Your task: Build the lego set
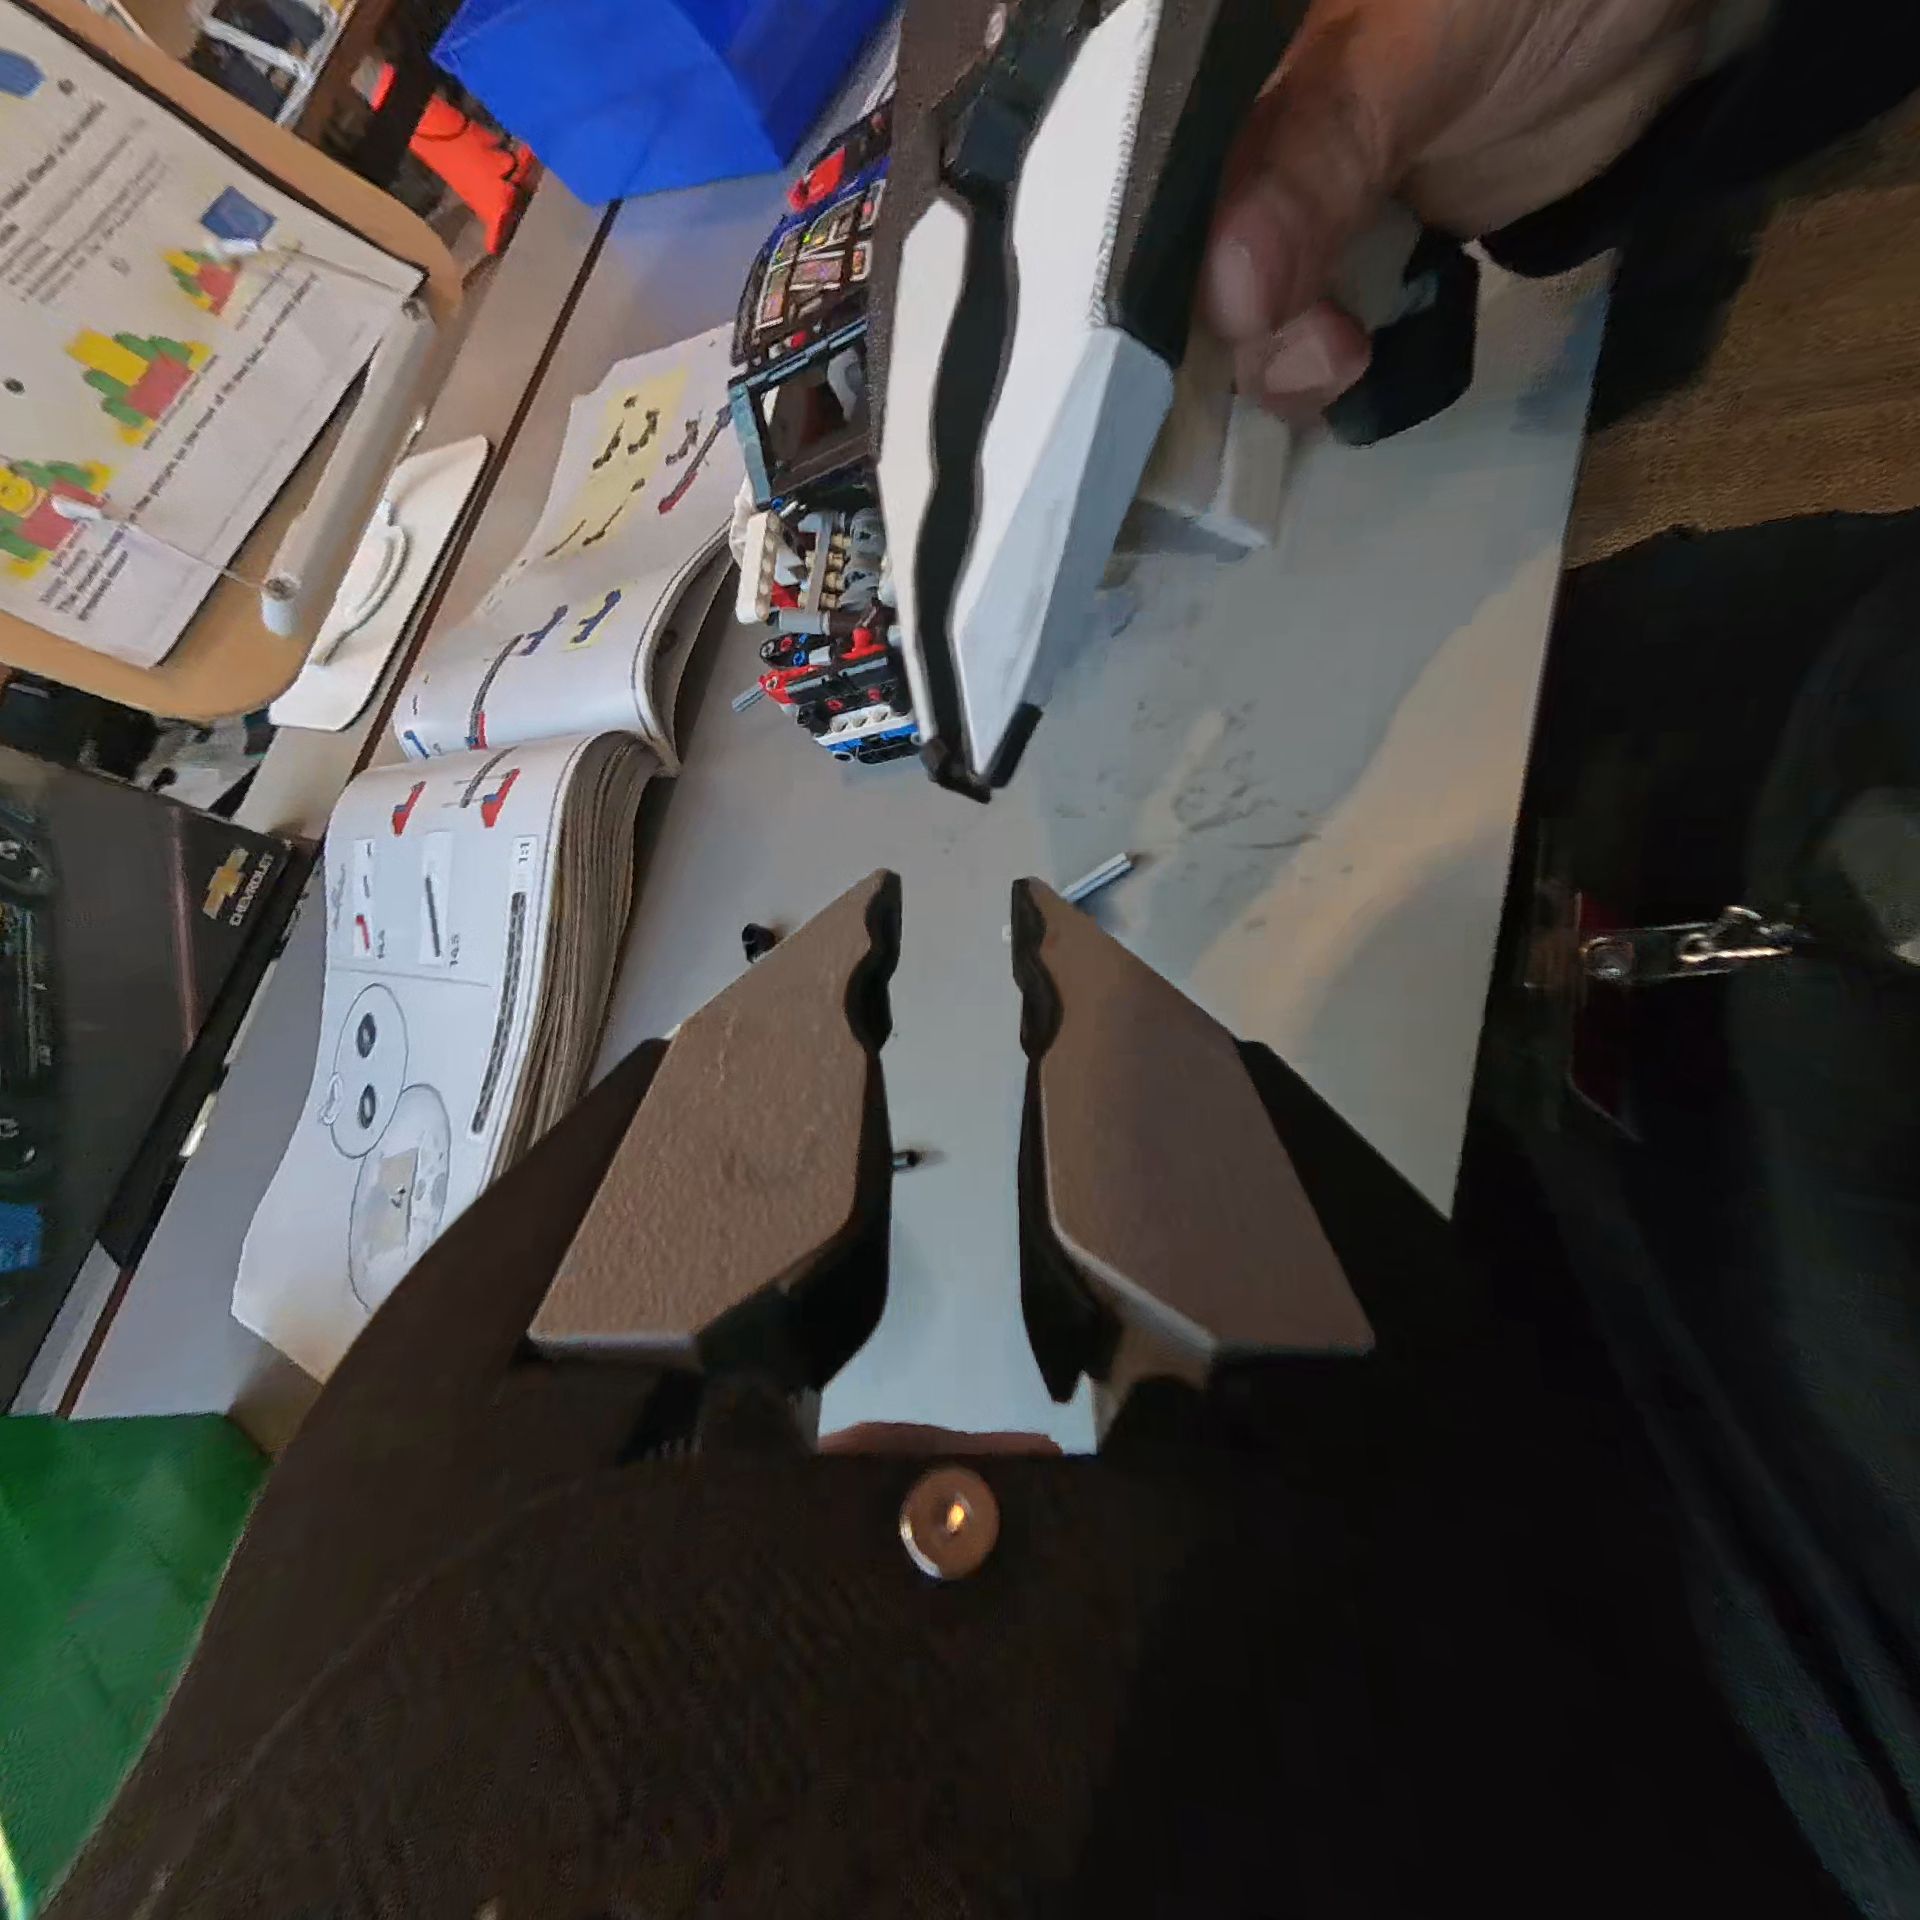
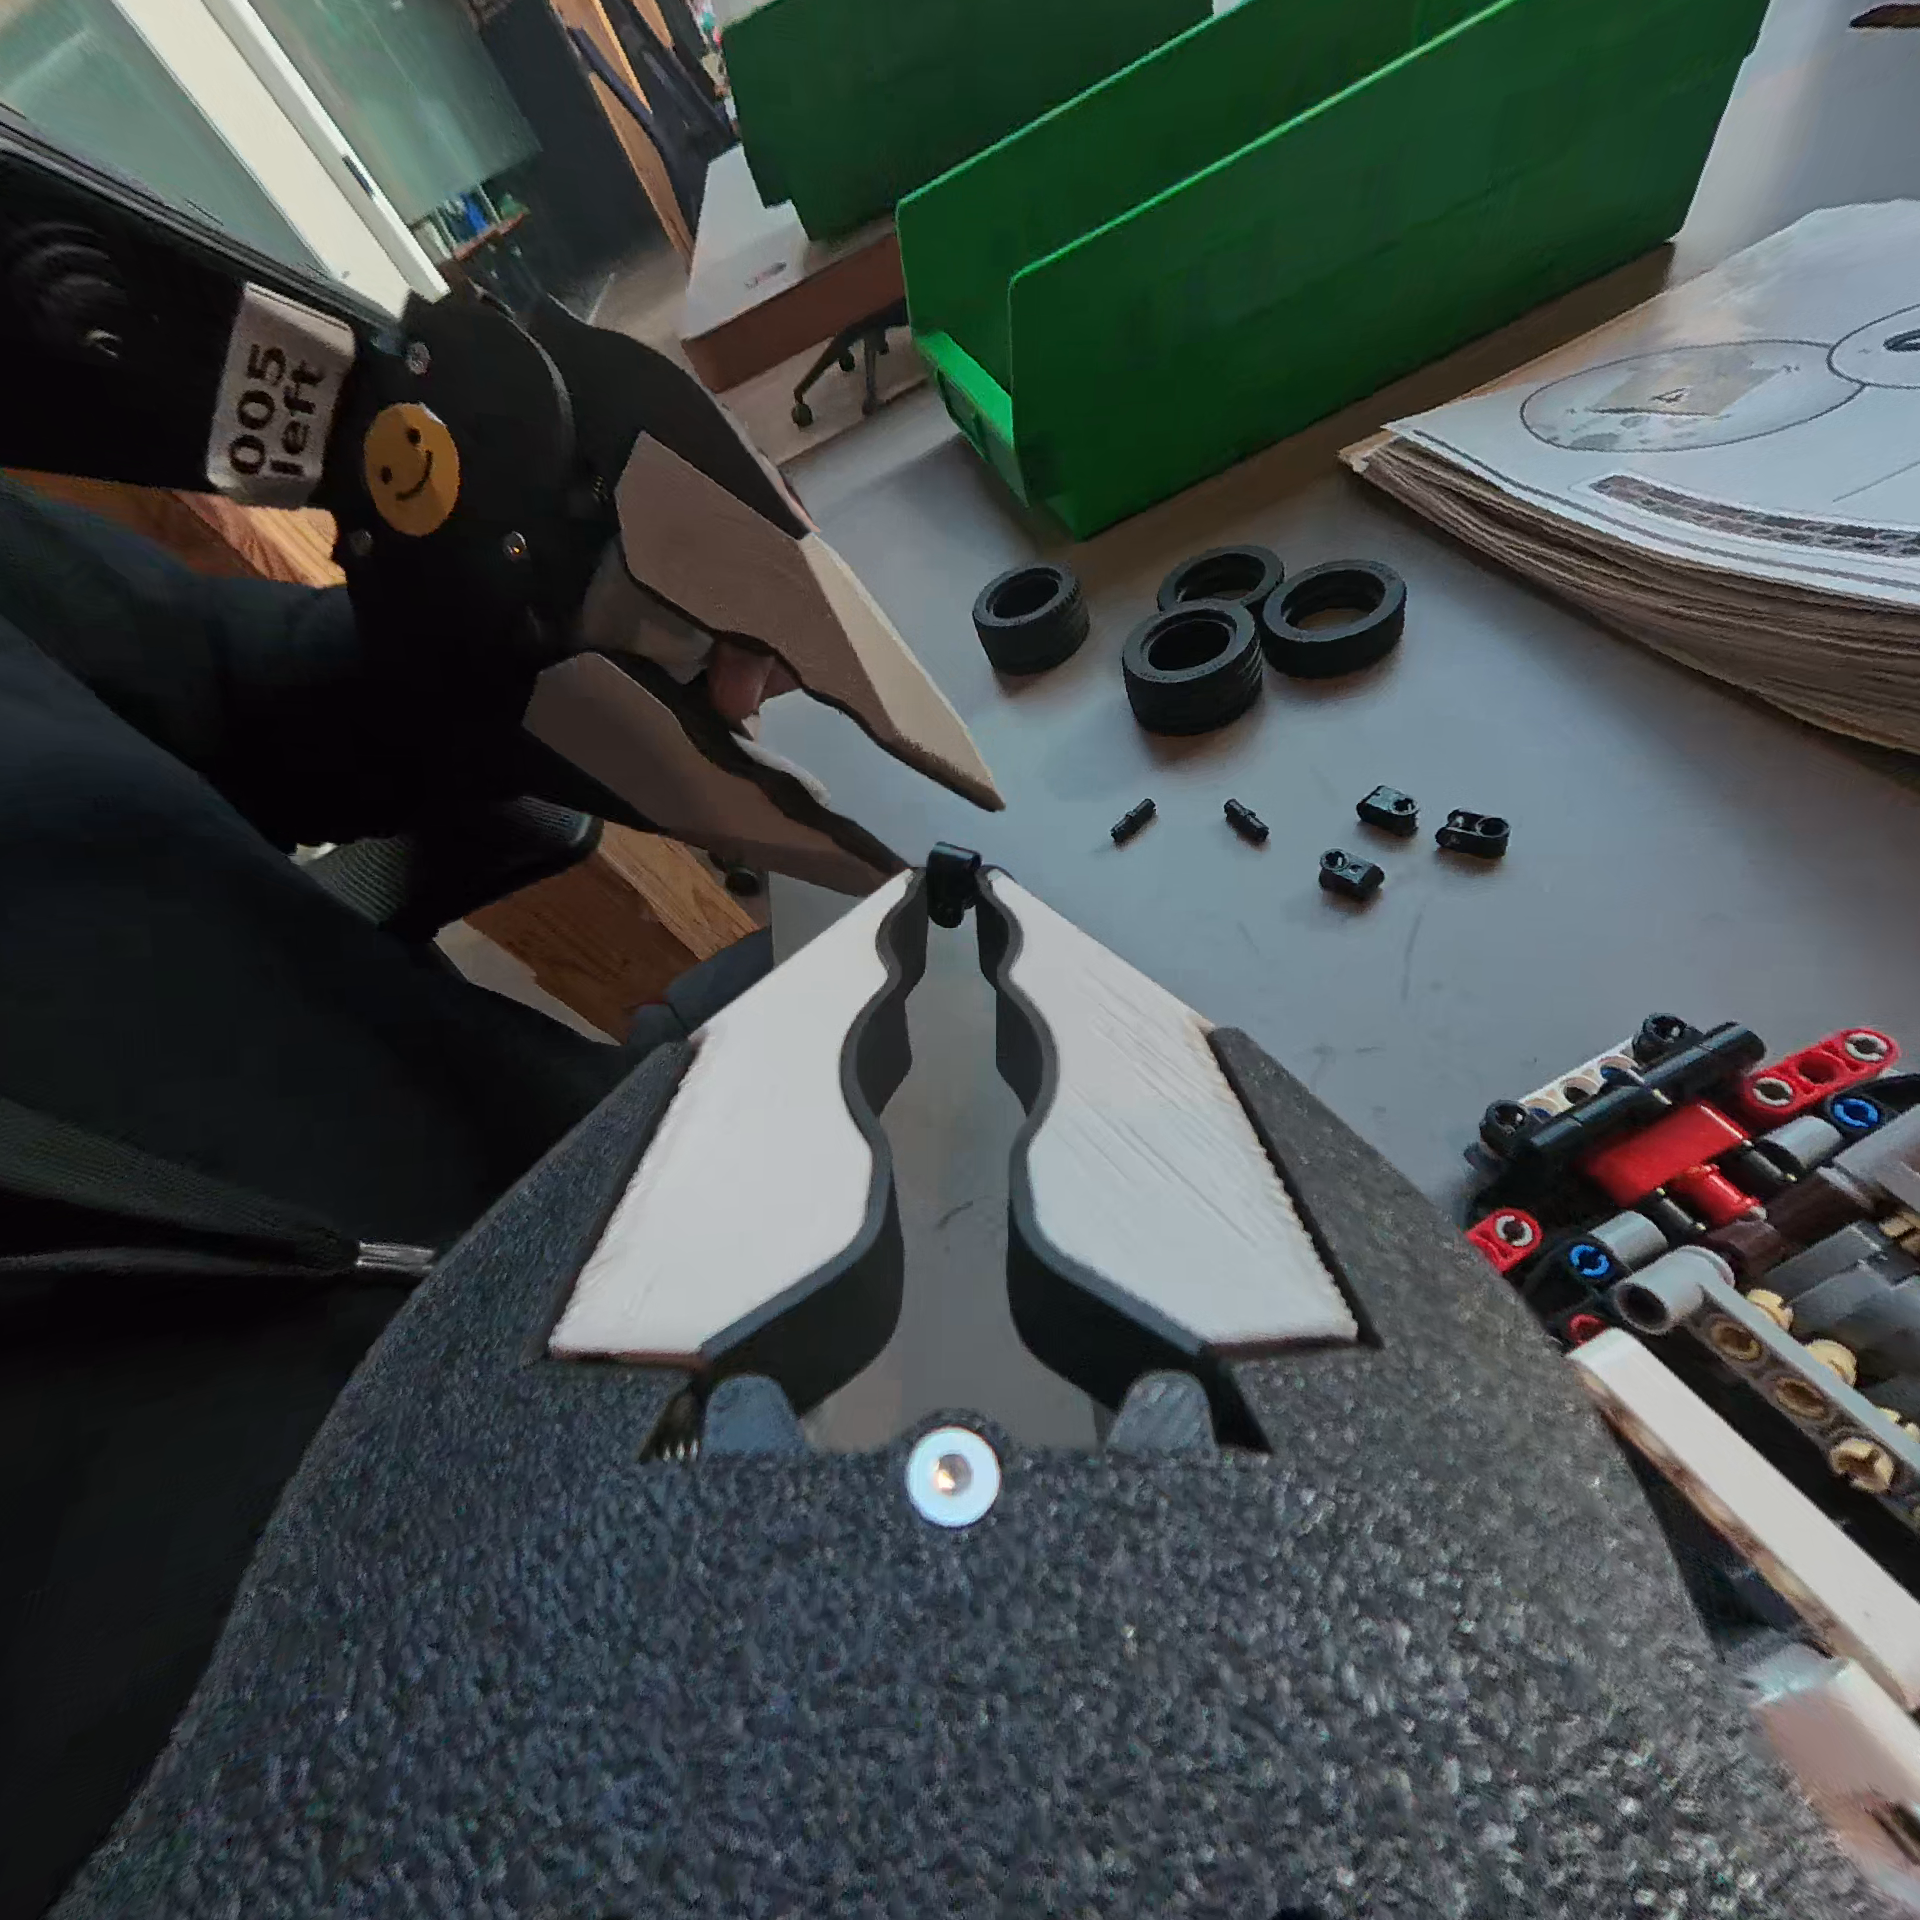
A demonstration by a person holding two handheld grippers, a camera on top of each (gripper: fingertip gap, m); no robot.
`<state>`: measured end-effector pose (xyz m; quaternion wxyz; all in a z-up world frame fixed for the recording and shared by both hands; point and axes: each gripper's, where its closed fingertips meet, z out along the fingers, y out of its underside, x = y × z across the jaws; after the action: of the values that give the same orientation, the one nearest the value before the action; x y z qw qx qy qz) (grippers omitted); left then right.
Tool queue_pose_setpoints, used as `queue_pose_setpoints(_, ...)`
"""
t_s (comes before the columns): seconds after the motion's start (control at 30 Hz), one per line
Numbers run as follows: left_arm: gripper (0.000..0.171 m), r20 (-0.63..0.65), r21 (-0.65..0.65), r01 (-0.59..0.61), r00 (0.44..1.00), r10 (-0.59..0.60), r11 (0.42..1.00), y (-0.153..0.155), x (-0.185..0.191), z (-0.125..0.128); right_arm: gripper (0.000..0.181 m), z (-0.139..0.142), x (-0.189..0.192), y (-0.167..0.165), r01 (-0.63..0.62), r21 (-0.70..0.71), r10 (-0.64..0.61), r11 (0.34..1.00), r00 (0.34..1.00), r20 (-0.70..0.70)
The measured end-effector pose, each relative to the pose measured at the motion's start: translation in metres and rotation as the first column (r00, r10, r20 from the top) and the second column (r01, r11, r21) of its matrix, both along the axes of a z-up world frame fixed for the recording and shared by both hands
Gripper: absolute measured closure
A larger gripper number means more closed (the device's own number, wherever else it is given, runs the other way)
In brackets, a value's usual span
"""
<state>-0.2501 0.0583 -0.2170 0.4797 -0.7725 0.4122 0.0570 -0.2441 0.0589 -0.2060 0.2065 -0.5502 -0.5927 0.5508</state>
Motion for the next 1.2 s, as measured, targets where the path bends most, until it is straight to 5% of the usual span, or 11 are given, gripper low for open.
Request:
queue_pose_setpoints(0.3,0.152,0.282,-0.228,0.006,0.958,0.06,0.974,-0.007,0.001,-0.021,0.173,0.013,0.009,-0.004,-0.051,0.044,0.056,0.998,0.992,-0.113)
queue_pose_setpoints(0.53,0.132,0.373,-0.175,0.054,0.928,0.015,0.983,-0.002,0.007,-0.007,0.173,0.019,0.013,0.007,-0.046,-0.031,0.041,0.998,0.99,-0.137)
queue_pose_setpoints(0.73,0.124,0.349,-0.146,0.085,0.937,-0.029,0.986,0.003,0.014,-0.003,0.173,0.021,0.017,0.007,-0.08,-0.121,0.063,0.989,0.988,-0.14)
queue_pose_setpoints(0.97,0.139,0.13,0.009,0.117,0.985,-0.117,0.993,0.008,0.022,0.016,0.174,0.031,0.021,0.007,-0.142,-0.32,0.098,0.937,0.984,-0.151)
queue_pose_setpoints(1.1,0.134,0.191,-0.073,0.127,0.975,-0.111,0.989,0.007,0.031,0.008,0.174,0.027,0.02,0.002,-0.146,-0.288,0.112,0.946,0.985,-0.132)
queue_pose_setpoints(1.2,0.135,0.318,-0.23,0.079,0.948,-0.001,0.97,0.006,0.024,-0.006,0.174,0.026,0.021,-0.002,-0.159,-0.198,0.13,0.967,0.98,-0.152)
